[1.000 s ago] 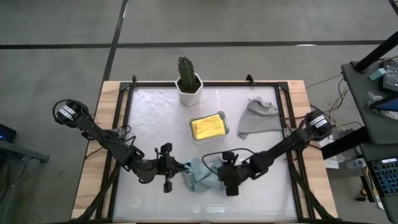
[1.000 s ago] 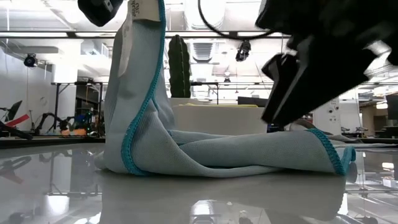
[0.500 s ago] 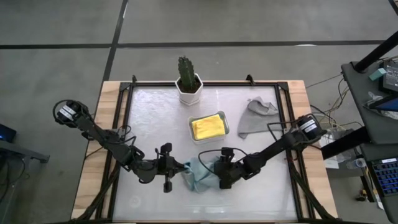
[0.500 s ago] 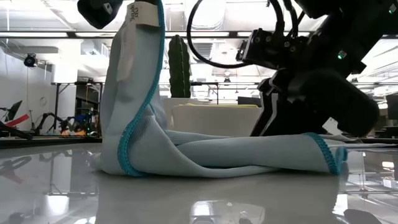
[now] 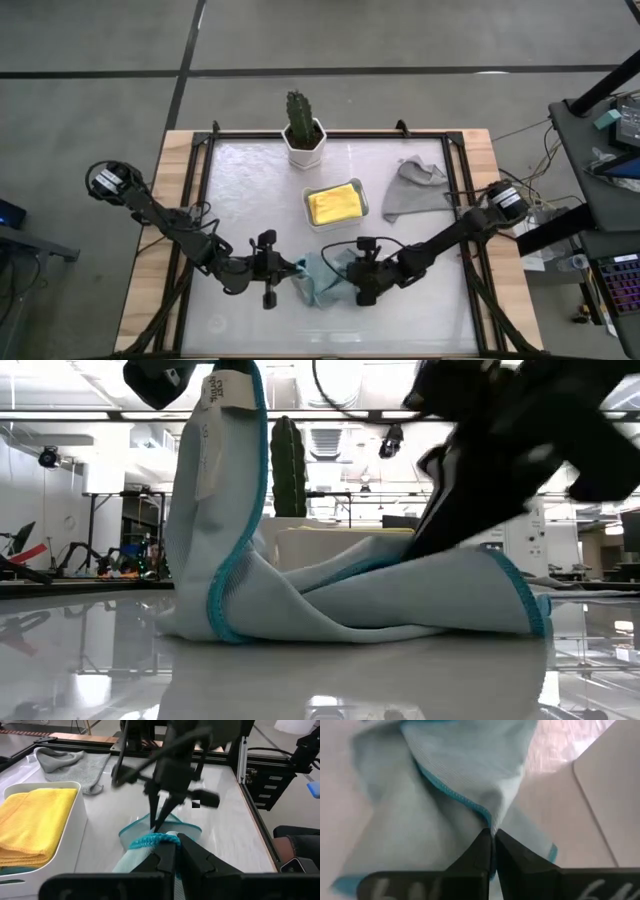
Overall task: Fold microfiber towels
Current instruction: Fold the light blue towel
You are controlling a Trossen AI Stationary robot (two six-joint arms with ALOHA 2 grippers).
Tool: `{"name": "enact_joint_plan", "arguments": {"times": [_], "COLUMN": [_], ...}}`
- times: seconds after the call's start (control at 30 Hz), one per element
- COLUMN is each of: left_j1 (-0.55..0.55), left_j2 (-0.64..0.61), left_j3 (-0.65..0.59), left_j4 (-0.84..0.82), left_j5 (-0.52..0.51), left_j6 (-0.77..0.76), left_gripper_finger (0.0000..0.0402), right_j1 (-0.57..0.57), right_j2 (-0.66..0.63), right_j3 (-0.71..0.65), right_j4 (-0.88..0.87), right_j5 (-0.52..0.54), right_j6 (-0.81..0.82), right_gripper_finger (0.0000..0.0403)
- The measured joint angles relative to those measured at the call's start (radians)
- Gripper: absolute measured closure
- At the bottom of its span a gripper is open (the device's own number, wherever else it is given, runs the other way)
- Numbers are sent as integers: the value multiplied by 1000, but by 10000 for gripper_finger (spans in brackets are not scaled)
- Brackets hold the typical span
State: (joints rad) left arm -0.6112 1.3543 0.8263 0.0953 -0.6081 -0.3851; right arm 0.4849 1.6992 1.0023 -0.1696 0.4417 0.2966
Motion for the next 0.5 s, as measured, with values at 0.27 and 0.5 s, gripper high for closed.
{"name": "enact_joint_plan", "arguments": {"times": [0.27,0.5], "left_j1": [-27,-68], "left_j2": [-63,-142], "left_j3": [0,0], "left_j4": [-10,-85], "left_j5": [36,92], "left_j6": [6,7], "left_gripper_finger": [402,402], "right_j1": [46,105], "right_j2": [-178,-324], "right_j3": [0,0], "right_j4": [-130,-172], "right_j5": [6,-59], "right_j6": [44,32], "right_gripper_finger": [394,394]}}
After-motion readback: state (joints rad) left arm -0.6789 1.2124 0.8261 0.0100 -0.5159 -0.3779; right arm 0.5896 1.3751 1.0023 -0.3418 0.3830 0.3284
